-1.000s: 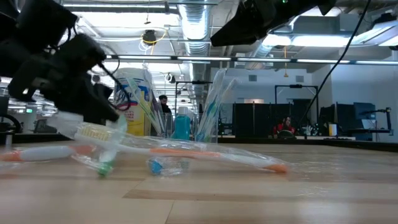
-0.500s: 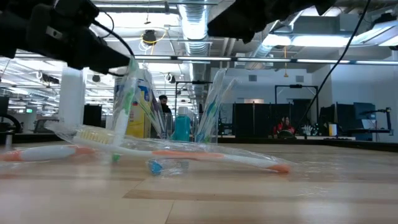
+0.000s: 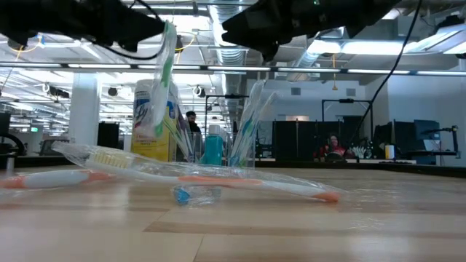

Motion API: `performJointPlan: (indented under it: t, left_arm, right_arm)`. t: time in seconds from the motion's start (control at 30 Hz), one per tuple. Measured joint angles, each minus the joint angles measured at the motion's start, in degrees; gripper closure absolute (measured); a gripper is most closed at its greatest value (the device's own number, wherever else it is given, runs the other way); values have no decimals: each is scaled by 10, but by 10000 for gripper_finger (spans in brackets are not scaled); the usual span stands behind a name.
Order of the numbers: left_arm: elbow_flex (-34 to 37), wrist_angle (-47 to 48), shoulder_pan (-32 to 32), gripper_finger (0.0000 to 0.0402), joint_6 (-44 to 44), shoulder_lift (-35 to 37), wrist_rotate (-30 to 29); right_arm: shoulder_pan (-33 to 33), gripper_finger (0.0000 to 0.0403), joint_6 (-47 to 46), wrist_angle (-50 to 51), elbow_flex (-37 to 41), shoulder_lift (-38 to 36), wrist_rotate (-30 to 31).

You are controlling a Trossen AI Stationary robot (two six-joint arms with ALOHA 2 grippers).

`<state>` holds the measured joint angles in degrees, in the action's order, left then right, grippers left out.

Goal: Pick & Place toothbrushing station
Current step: Put the green toothbrush into the transparent organizer

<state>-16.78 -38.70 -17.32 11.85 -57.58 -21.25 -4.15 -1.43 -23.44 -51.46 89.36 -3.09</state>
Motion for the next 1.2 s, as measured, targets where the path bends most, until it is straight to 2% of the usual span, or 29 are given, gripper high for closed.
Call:
performJointPlan:
  t: [0.33,0.63,0.83,1.2]
  left_arm:
    - [-48,-2,0,401,62,-13,-4]
    - [-119,-4,1,401,120,-93,-49]
    - [-166,-7,1,401,165,-137,-55]
    - [-186,-9,1,401,183,-162,-55]
  right_arm:
    - [0,277,-17,-29,0,0,-33]
    - [-7,277,-24,-40,0,0,-46]
    - [-7,277,-27,-40,0,0,-47]
    - [-8,279,-27,-41,0,0,-47]
